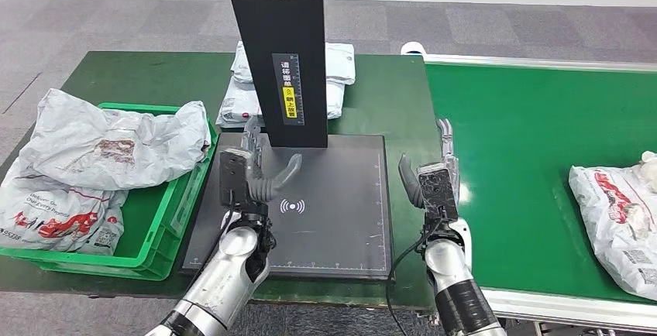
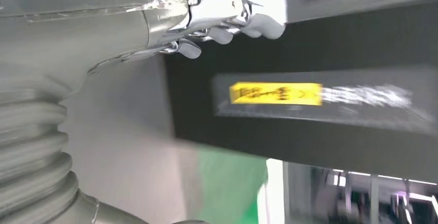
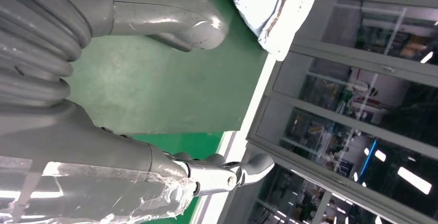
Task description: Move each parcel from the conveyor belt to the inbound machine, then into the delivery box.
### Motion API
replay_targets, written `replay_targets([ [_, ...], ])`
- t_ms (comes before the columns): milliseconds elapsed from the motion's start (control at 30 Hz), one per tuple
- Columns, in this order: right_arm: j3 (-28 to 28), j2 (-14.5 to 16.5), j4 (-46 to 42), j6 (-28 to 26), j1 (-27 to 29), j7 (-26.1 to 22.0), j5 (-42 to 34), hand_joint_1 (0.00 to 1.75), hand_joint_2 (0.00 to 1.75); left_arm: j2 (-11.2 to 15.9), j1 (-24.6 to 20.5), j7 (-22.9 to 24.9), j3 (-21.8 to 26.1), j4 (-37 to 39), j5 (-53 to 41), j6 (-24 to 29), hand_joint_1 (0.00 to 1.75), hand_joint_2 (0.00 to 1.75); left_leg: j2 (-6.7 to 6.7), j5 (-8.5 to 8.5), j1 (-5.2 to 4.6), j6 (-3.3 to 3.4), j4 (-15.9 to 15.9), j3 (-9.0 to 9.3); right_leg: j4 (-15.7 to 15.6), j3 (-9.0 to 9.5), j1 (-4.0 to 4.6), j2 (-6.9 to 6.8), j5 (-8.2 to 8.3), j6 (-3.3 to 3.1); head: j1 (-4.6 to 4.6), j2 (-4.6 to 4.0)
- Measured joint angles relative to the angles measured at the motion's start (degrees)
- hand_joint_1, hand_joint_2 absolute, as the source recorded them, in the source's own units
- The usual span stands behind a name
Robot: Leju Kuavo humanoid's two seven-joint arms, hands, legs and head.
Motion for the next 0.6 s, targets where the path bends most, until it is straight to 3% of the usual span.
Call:
replay_targets([
  [100,0.2,-0.2,3.3,-0.1,-1.4,-1.1,-1.3,0.0,1.75,0.5,-0.2,-1.0,1.9,1.3,4.2,-3.3,0.0,1.75,-0.01,0.02,0.0,-0.02,0.0,0.01,0.0,-0.01,0.0,-0.01,0.0,0.0,0.0,0.0],
  [300,1.1,0.0,3.6,1.4,1.6,-3.4,-1.4,0.0,1.75,0.1,-2.7,-0.9,-0.1,5.7,-9.7,3.8,0.0,1.75,-0.09,0.01,0.0,-0.01,0.0,-0.03,0.0,-0.03,-0.02,-0.1,-0.01,0.0,0.01,0.0],
  [600,3.0,3.3,-3.2,-0.2,8.9,-5.3,-6.5,0.0,1.75,-4.5,-1.9,-0.4,-1.5,6.9,-10.0,6.5,0.0,1.75,-0.05,-0.04,-0.01,0.03,0.0,-0.07,0.0,-0.09,-0.02,-0.06,-0.04,0.04,-0.01,0.0],
])
